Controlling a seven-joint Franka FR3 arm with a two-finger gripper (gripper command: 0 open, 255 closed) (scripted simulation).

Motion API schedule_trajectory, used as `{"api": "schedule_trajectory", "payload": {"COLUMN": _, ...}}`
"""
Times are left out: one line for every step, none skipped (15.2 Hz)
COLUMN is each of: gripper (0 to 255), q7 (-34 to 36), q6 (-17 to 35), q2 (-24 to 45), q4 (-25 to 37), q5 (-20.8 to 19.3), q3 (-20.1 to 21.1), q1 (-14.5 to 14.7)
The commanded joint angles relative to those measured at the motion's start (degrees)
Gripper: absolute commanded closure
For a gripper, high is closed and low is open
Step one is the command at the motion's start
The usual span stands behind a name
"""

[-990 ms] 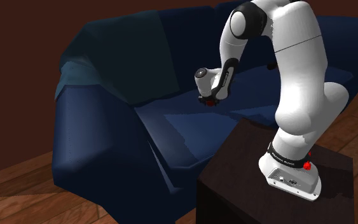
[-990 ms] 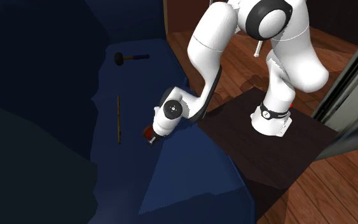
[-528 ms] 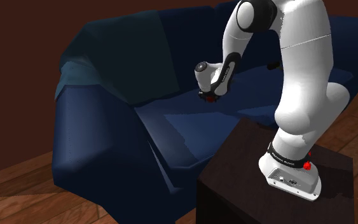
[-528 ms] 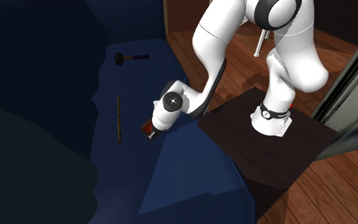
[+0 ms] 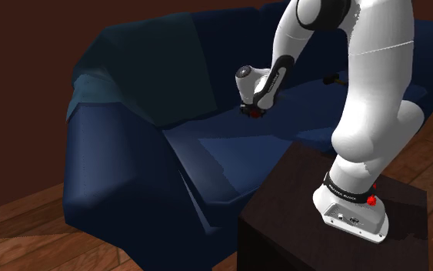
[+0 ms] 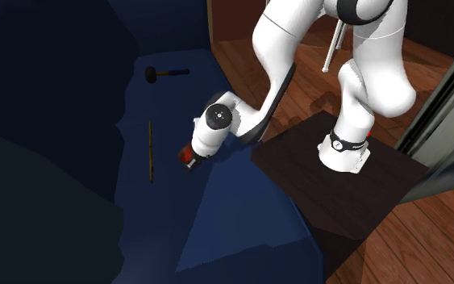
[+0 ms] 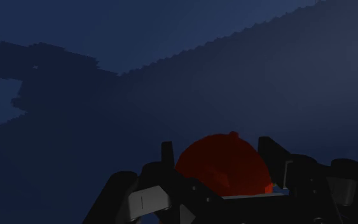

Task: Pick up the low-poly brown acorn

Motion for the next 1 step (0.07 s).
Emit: {"api": "schedule_trajectory", "payload": {"gripper": 255, "q7": -0.4, "q6": -0.2, "q2": -0.3, "q4": -0.1, "q5": 0.3, "q3": 0.1, "q1": -0.1}}
